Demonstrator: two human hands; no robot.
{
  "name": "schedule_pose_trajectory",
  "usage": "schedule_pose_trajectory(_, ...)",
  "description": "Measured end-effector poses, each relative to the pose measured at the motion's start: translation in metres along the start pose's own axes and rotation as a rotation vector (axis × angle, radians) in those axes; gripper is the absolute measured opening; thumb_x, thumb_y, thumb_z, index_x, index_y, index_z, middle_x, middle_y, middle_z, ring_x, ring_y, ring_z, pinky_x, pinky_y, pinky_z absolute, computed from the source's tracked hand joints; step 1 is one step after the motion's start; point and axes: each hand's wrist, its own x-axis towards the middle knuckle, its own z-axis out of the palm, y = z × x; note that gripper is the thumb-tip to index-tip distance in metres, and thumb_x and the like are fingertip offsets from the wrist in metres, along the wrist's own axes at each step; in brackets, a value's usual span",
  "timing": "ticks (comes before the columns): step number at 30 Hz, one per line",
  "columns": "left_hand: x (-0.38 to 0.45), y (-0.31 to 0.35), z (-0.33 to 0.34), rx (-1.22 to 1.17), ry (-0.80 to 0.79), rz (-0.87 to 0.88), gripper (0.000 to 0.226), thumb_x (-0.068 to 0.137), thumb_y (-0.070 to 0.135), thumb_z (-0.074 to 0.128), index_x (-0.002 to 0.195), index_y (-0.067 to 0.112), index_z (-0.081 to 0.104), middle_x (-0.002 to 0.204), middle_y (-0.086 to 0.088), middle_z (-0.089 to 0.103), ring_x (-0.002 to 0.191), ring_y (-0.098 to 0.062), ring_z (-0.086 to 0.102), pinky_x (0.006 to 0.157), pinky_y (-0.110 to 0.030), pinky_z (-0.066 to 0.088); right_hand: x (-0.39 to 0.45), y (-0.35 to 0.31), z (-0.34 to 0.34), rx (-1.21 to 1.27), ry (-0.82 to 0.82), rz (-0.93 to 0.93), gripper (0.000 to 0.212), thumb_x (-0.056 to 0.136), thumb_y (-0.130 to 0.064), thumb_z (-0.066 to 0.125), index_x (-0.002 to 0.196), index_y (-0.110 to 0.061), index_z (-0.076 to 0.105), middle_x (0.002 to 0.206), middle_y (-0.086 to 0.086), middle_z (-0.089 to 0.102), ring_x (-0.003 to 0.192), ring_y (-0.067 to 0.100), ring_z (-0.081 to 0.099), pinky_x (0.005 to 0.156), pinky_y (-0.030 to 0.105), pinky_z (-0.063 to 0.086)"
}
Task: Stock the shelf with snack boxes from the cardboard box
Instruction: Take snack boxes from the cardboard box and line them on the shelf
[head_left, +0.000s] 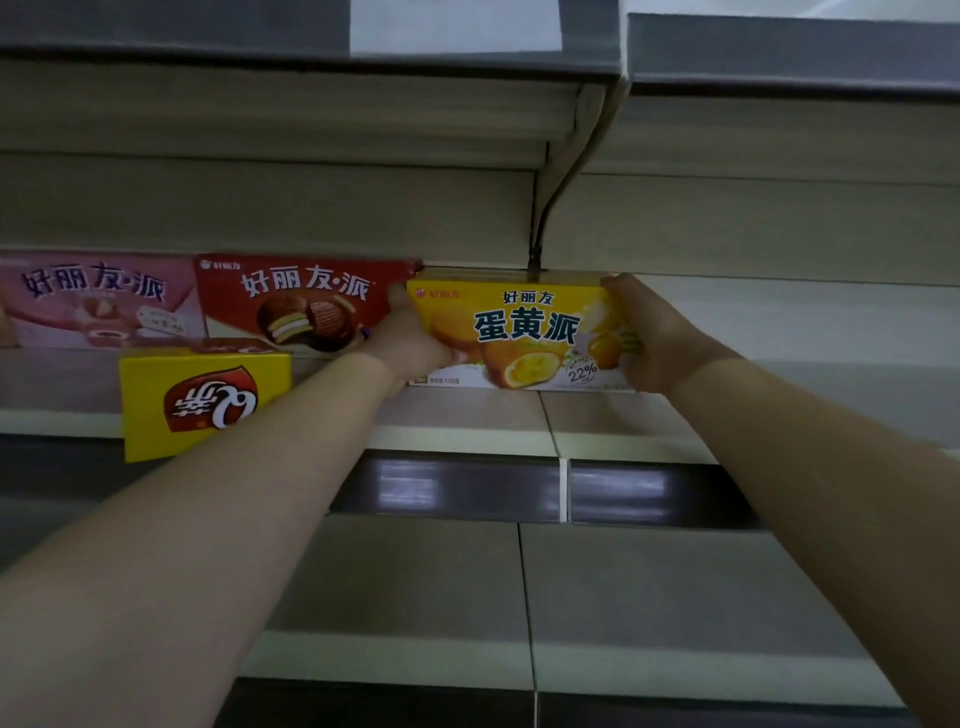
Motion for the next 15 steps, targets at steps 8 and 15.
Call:
schedule_pose_trajectory(8, -0.001, 0.004, 0.001, 0.047, -0.019, -0.017, 0.100, 0.078, 0.012, 0.079, 0.146, 0.011, 0.006, 0.132, -0.009, 0.048, 0.126, -0.025, 0.045, 0.107, -0.039, 0.039, 0.002, 0.005, 0.000, 0.008, 0.016, -0.025, 0.025, 0.092, -0.040, 0.057, 0.084, -0.016, 0.057, 0.091, 0.011, 0.058, 0.035, 0.013, 0.041, 0.035, 0.017, 0.035)
schedule_pose_trajectory(15, -0.032, 0.031, -0.007, 0.228, 0.101, -0.066, 0.111, 0.086, 0.019, 0.070, 0.149, 0.004, -0.021, 0.154, -0.018, 0.029, 0.136, -0.032, 0.038, 0.109, -0.035, 0.036, -0.002, 0.004, -0.001, -0.184, 0.159, -0.054, 0.071, 0.071, -0.060, 0.069, 0.119, -0.009, 0.055, 0.091, 0.016, 0.064, 0.056, 0.020, 0.054, 0.050, 0.030, 0.043)
